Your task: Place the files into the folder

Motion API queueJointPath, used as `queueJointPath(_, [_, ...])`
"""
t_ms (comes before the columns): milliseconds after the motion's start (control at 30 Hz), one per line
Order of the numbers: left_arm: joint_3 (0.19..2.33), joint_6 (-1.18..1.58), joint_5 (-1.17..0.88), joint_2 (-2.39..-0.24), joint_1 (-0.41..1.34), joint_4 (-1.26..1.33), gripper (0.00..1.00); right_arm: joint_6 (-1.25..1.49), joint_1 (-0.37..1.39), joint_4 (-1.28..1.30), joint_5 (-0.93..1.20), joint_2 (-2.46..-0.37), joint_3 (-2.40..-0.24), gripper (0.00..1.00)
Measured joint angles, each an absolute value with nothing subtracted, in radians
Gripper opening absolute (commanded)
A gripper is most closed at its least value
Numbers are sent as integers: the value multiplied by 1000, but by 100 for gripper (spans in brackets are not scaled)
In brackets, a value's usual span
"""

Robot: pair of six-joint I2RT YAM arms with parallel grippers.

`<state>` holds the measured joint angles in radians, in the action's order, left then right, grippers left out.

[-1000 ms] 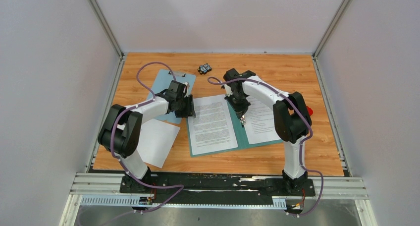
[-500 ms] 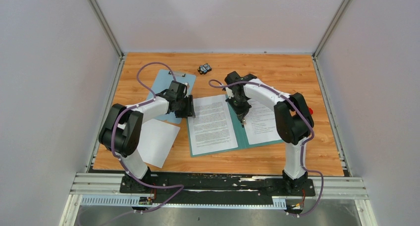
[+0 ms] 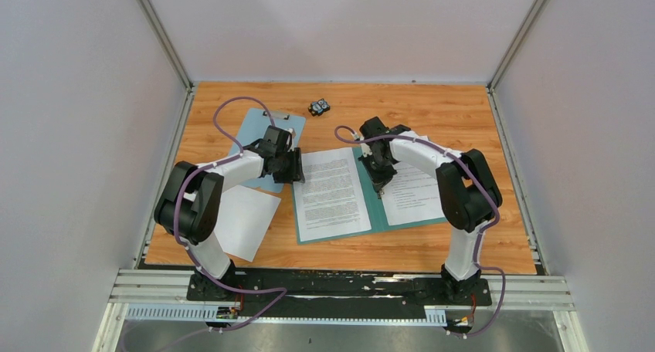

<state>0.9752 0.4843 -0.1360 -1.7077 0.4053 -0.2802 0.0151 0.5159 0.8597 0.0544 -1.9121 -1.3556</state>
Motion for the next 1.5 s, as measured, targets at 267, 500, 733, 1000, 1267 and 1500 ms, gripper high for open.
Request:
queueJointPath(267, [975,484,-132,-1708,405,-278,52,43,510,812,54,-1887,-1310,4])
queueJointPath(500, [975,484,-132,-1708,405,-277,52,74,507,758,56,-1861,-1261,4])
queueJointPath(733, [975,484,-133,-1708,405,-276,52,112,497,680,75,-1816,-1195,9])
queueJointPath(1000, [973,485,-132,-1708,405,-270,51,142,469,606,134,-1780,-1132,5])
queueJointPath(1267, [971,485,-130,-1708,407,-264,51,167,460,547,144,-1745,-1080,0])
queueJointPath(1500, [971,485,-128,-1708,413,-263,51,216,439,439,168,-1693,-988,0])
